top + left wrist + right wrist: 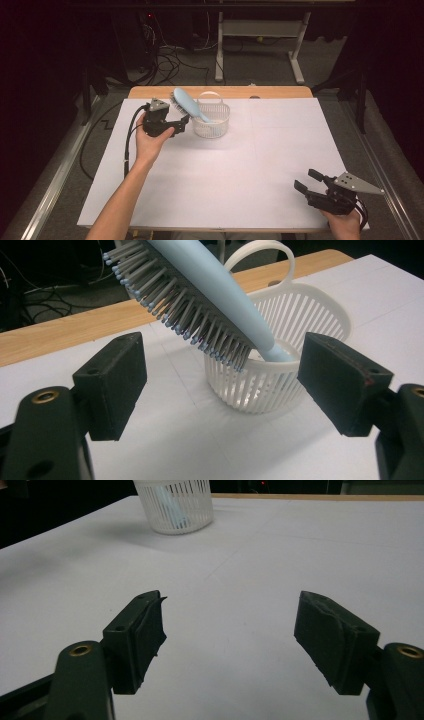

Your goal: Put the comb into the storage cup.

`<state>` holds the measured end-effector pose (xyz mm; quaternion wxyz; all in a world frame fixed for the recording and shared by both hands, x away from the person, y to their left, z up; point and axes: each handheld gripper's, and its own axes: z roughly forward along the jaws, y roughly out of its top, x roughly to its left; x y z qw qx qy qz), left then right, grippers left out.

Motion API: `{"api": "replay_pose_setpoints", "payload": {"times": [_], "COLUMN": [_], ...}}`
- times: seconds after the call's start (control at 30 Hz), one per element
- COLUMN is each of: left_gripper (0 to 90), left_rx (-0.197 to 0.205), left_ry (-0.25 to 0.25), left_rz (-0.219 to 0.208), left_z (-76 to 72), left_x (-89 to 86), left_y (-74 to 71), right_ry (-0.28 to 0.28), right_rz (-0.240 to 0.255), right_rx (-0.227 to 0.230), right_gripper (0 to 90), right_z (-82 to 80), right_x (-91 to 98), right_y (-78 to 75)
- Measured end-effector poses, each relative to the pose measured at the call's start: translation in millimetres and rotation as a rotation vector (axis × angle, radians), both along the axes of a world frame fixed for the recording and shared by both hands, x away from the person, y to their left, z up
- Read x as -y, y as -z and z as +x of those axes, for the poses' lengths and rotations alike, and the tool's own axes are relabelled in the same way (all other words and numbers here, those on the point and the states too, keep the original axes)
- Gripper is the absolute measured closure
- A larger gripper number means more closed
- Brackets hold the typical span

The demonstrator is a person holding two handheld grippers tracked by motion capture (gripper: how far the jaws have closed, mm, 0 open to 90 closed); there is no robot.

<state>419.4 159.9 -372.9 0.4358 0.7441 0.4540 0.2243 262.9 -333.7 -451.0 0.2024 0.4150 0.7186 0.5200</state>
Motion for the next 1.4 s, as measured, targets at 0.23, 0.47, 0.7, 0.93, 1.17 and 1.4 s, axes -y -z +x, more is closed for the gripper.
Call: {"api": "replay_pose_setpoints", "payload": {"times": [0.23,0.47,0.7,0.93,1.17,1.4], "left_gripper": [20.6,20.6,20.6,20.6,20.6,20.7], "left_rx": [0.015,0.024,0.035,0.043,0.049,0.056], "left_ry": [0.005,0.007,0.017,0.025,0.033,0.037], "left_rz": [-0.002,-0.004,-0.005,-0.011,-0.011,-0.008], "left_z": [-6.1,-11.8,-18.0,-24.4,-31.0,-35.8], "left_x": [-3.0,-6.5,-8.1,-10.6,-13.4,-14.7], "left_y": [-0.5,-1.1,-2.9,-3.1,-3.4,-4.1], "right_ry": [0.004,0.006,0.014,0.02,0.024,0.029], "right_rz": [0.003,0.002,0.001,-0.003,-0.004,-0.003], "right_rx": [0.002,0.003,-0.001,-0.005,-0.004,-0.004], "right_gripper": [28.4,28.4,28.4,28.3,28.3,28.3], "right_z": [0.0,0.0,2.7,4.5,5.1,5.8], "right_x": [0.5,0.5,1.3,1.7,2.1,3.2], "right_y": [0.0,-0.1,1.4,2.0,2.1,2.2]}}
